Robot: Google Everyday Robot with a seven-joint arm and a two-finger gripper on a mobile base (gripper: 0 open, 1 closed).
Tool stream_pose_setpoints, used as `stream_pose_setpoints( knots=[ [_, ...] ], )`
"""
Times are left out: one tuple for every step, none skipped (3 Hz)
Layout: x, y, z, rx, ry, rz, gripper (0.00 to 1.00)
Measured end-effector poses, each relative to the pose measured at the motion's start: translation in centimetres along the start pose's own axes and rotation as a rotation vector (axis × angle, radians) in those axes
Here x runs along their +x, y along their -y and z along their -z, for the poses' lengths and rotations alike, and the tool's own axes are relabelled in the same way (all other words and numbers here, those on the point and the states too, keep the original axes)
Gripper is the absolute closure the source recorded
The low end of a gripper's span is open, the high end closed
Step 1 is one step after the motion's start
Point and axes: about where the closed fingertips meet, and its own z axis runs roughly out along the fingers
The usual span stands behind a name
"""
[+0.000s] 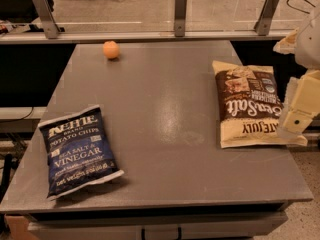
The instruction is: Move orange near blue chip bag
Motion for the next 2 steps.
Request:
stream_pose_setpoints(
  knots=[
    [0.0, 0.0, 0.0, 0.0, 0.0, 0.0, 0.0],
    [-2.7, 1.5, -0.9, 0.024, 0.049, 0.022, 0.0]
  ],
)
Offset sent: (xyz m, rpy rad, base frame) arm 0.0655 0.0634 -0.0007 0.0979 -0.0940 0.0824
